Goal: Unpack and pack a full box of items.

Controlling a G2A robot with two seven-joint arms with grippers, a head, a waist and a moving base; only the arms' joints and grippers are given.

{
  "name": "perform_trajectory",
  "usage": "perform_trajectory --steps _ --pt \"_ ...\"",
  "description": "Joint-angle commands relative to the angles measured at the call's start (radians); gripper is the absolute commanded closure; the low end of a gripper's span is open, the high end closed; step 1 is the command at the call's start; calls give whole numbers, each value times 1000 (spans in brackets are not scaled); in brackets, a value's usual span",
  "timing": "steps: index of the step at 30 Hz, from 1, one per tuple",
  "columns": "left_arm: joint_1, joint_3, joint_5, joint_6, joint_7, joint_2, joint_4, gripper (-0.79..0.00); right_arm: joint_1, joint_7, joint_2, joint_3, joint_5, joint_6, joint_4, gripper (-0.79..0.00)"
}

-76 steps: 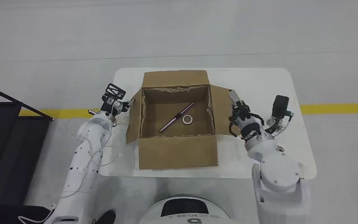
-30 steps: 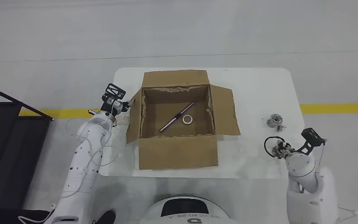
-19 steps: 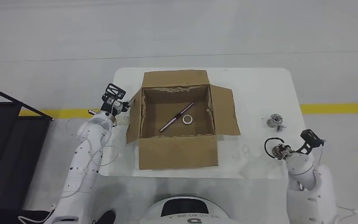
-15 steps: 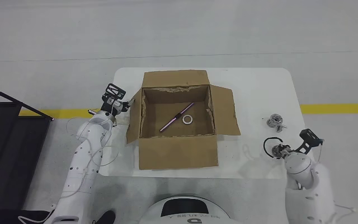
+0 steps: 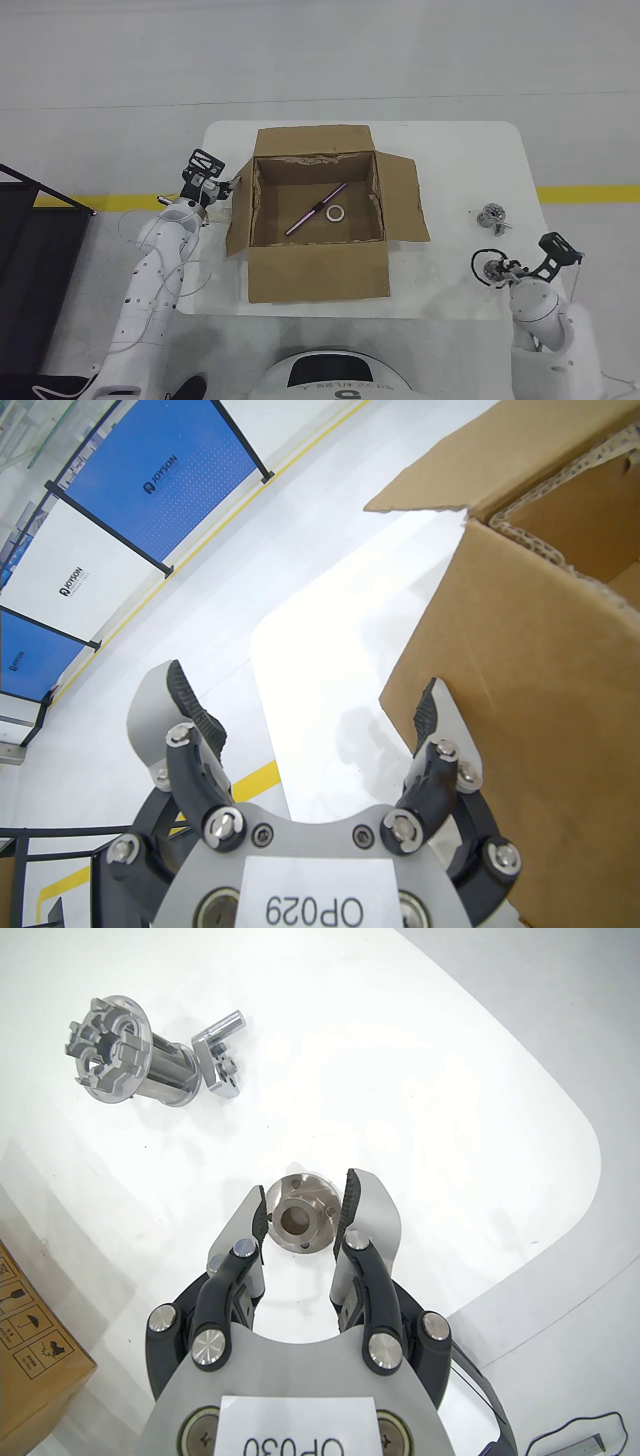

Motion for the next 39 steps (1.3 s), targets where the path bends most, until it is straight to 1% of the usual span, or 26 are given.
perform_trajectory --steps 1,7,17,19,20,22,27,31,34,37,39 --pt "0 0 0 0 0 0 0 -785 -12 -9 -1 -13 -10 -2 -3 -317" --pt "0 0 0 0 0 0 0 -785 -6 -24 -3 -64 -59 16 13 -308" --pt "0 0 0 0 0 0 0 -785 50 -10 -2 -109 -134 64 76 -222" --pt "0 0 0 0 0 0 0 -785 60 -3 -1 -115 -149 70 88 -169" --pt "0 0 0 0 0 0 0 -785 63 -1 -1 -118 -156 71 92 -95" --pt "0 0 0 0 0 0 0 -785 67 4 -1 -121 -162 71 95 0" --pt "0 0 0 0 0 0 0 -785 52 -9 -3 -105 -125 68 52 0" --pt "0 0 0 0 0 0 0 -785 1 -44 -9 -67 -6 43 -44 0" --pt "0 0 0 0 0 0 0 -785 -38 -74 -14 -62 56 24 -94 0" --pt "0 0 0 0 0 0 0 -785 -56 -108 -19 -60 118 7 -127 0" --pt "0 0 0 0 0 0 0 -785 -62 -141 -23 -55 190 -7 -154 0"
